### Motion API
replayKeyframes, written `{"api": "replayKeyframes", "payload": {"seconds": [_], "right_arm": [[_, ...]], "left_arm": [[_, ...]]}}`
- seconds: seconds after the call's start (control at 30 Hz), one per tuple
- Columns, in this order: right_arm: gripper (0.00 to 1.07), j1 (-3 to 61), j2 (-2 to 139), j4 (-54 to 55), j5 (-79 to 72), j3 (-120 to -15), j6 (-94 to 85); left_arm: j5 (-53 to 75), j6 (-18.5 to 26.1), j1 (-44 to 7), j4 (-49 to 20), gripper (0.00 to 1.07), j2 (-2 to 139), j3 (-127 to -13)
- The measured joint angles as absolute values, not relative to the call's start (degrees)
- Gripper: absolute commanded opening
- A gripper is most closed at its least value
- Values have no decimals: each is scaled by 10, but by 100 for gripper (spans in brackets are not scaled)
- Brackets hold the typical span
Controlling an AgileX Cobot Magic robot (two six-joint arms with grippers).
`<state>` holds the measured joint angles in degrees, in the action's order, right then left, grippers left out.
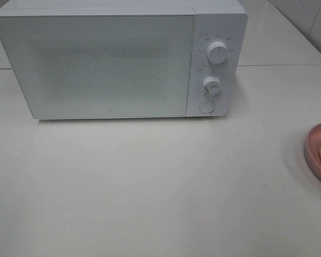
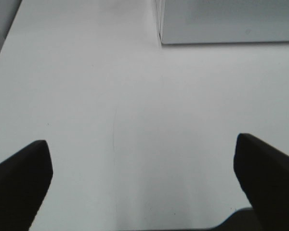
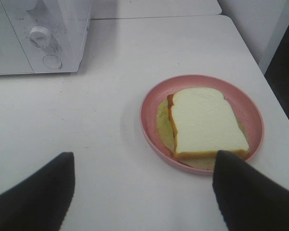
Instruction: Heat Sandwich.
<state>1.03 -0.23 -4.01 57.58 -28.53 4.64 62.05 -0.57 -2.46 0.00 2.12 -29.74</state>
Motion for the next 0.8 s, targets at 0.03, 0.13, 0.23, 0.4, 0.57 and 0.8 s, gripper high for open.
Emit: {"api": "replayKeyframes", "payload": {"seconds": [0.03,0.13,0.23,0.4,0.57,0.8], "right_arm": [[76,10,-2,-40,576,-285,46],[76,10,-2,-40,576,-285,46],[76,10,-2,-40,576,-285,46],[76,10,-2,-40,576,-285,46],[76,10,-2,-40,576,-285,46],[76,10,-2,-40,576,-285,46]], "left_arm": [[621,-6,-25,0,98,9,-297],[621,-6,-25,0,98,-2,-297],[621,-6,-25,0,98,-2,-297],[621,-6,-25,0,98,-2,-297],[621,-6,-25,0,98,-3,-297],[621,-6,-25,0,98,-3,-297]]}}
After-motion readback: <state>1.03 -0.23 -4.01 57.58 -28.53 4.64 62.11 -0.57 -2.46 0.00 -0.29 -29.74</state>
